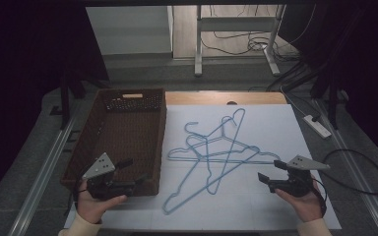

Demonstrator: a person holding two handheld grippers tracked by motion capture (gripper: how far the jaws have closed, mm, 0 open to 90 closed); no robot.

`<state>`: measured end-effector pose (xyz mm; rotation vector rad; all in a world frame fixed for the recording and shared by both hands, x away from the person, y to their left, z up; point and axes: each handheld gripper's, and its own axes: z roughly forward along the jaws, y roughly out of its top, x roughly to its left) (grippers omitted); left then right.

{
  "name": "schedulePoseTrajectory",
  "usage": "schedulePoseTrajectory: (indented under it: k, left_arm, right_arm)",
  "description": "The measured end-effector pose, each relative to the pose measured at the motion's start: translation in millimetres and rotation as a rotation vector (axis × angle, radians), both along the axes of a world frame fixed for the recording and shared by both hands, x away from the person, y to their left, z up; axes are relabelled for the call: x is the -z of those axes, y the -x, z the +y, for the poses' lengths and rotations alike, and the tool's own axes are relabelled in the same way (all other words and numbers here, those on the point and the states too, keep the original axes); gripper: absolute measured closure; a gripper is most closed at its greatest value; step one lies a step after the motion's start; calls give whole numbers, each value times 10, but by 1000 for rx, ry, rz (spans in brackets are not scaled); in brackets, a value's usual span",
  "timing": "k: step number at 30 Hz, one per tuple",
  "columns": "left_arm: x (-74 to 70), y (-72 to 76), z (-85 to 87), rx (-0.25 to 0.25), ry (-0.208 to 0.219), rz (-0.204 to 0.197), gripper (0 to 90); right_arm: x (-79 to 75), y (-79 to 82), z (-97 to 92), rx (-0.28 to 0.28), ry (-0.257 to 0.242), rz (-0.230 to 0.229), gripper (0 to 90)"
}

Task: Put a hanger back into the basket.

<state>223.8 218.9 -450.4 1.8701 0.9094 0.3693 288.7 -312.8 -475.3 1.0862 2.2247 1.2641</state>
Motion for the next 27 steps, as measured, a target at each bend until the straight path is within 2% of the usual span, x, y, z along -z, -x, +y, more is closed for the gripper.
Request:
schedulePoseTrajectory:
  k: [12, 20, 27]
  left_arm:
    - [-6, 26, 3, -3, 3, -1, 253]
    - [48, 26, -8, -3, -15, 12, 253]
    - [38, 32, -21, -3, -22, 9, 254]
  right_arm:
    - [6, -34, 35, -6, 18, 3, 194]
    - [22, -33, 53, -5, 37, 16, 209]
    - [25, -42, 68, -8, 41, 28, 221]
